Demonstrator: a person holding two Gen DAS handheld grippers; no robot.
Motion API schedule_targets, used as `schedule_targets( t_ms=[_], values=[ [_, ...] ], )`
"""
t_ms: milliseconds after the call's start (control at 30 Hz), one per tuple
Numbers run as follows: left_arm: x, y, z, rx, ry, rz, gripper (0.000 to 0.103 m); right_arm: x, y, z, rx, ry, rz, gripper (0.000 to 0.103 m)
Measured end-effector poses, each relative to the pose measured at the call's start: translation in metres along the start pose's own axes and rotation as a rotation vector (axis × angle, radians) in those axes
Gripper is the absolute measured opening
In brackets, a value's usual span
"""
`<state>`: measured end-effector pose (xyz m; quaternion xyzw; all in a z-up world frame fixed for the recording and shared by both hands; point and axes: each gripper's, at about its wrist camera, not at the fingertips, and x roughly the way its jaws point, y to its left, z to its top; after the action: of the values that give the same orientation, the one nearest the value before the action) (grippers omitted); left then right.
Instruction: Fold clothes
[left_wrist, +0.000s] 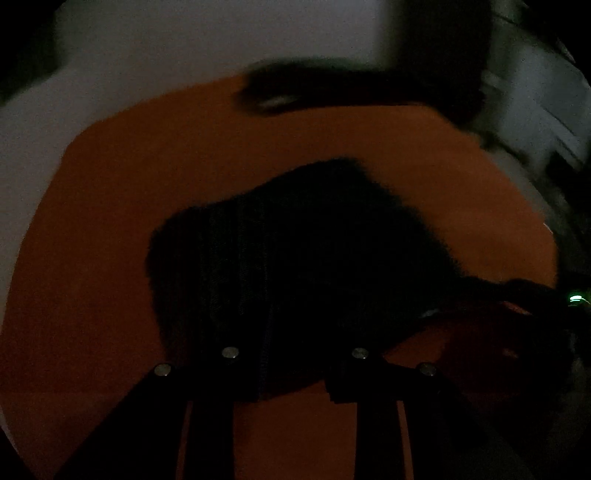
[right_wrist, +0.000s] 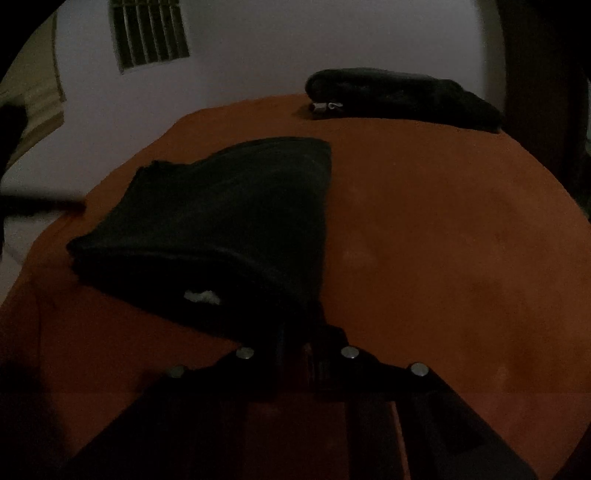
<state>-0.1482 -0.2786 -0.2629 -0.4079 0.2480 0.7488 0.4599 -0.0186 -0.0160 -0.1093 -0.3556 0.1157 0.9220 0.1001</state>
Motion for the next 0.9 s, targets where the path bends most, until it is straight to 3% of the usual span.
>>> schedule_targets(
  t_ms=[67, 133, 200, 233, 267, 367, 567, 700, 900],
  values=[
    [0.005, -0.029, 0.030, 0.067, 0.036, -0.085, 0.030, -0.030, -0.002, -0.011, -0.014, -0.093, 0.031, 0.030],
    [0.028, -0.053, 0.048, 0.111, 0.063, -0.152, 0.030, -0.052, -0.025, -0.008, 0.096, -0.182, 0.027, 0.031],
    [0.059, -0.071, 0.051, 0.145, 0.106, -0.164, 0.030, -0.031, -0.049, -0.001, 0.246, -0.099, 0.045, 0.024],
    [0.074, -0.079, 0.052, 0.161, 0.128, -0.170, 0.030, -0.017, -0.059, 0.001, 0.311, -0.048, 0.056, 0.016],
    [0.083, -0.084, 0.049, 0.161, 0.146, -0.178, 0.030, -0.002, -0.064, 0.001, 0.348, -0.014, 0.053, 0.001],
    [0.103, -0.097, 0.039, 0.176, 0.172, -0.184, 0.030, 0.022, -0.069, 0.000, 0.429, 0.030, 0.093, 0.000],
    [0.113, -0.093, 0.035, 0.098, 0.202, -0.214, 0.029, 0.035, -0.058, 0.011, 0.371, 0.068, 0.142, 0.000],
    [0.110, -0.104, 0.029, 0.135, 0.187, -0.181, 0.029, 0.043, -0.032, -0.002, 0.334, 0.084, 0.136, 0.002],
    [0.098, -0.104, 0.037, 0.127, 0.184, -0.199, 0.029, 0.033, -0.065, -0.006, 0.429, 0.072, 0.147, 0.001]
  ],
)
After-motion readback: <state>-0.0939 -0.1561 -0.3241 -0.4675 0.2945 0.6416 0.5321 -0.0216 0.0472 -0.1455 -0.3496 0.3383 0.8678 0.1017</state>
